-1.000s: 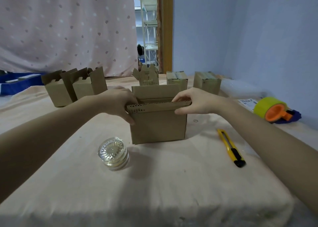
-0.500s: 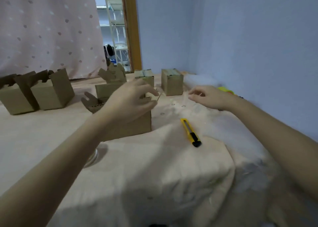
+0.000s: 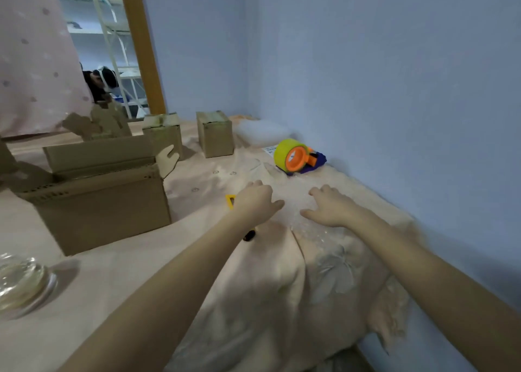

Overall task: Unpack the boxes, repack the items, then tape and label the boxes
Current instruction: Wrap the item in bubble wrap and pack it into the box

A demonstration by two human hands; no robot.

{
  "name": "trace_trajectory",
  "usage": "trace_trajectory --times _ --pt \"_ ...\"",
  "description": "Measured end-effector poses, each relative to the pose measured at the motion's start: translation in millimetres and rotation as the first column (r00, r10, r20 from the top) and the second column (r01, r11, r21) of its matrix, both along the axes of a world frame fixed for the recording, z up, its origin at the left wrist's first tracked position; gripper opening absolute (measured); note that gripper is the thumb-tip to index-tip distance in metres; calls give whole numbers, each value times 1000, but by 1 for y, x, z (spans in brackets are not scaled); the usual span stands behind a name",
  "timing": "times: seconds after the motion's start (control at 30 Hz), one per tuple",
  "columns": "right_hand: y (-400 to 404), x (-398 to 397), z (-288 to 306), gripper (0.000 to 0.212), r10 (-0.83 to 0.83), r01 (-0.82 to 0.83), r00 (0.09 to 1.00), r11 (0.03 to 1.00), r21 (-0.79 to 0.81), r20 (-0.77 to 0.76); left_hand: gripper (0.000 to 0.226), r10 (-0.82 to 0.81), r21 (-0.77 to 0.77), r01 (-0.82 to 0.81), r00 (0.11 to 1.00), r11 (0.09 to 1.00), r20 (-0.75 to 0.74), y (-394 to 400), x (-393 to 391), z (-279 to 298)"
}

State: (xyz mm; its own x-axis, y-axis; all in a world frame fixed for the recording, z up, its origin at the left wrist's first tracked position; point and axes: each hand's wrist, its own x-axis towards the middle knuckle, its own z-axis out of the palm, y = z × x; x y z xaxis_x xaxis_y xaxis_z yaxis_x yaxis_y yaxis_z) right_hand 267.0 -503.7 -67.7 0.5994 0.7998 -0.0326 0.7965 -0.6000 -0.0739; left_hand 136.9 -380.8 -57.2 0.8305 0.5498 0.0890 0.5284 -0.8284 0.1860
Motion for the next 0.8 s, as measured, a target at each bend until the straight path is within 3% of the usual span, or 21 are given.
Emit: trace_trajectory --times 0.23,0.4,0.5,0.6,0.67,0.8 --pt "-8 2 -20 59 8 -11 998 999 51 60 59 27 88 -23 999 996 -45 -12 27 -13" --pt "-10 2 -20 60 5 -13 998 992 125 62 44 -16 98 12 999 995 39 -17 30 -14" --pt "-13 3 -17 62 -52 33 996 971 235 77 32 -33 33 29 994 999 107 -21 30 -13" --pt "-19 5 -8 71 -172 131 981 926 354 87 25 4 -134 27 974 991 228 -23 28 -12" --pt "-23 10 -4 78 -221 197 975 901 386 18 22 34 -223 41 946 974 324 -22 26 -11" --pt "-31 19 2 82 -179 334 928 789 516 -326 15 48 -313 132 860 941 509 -21 15 -6"
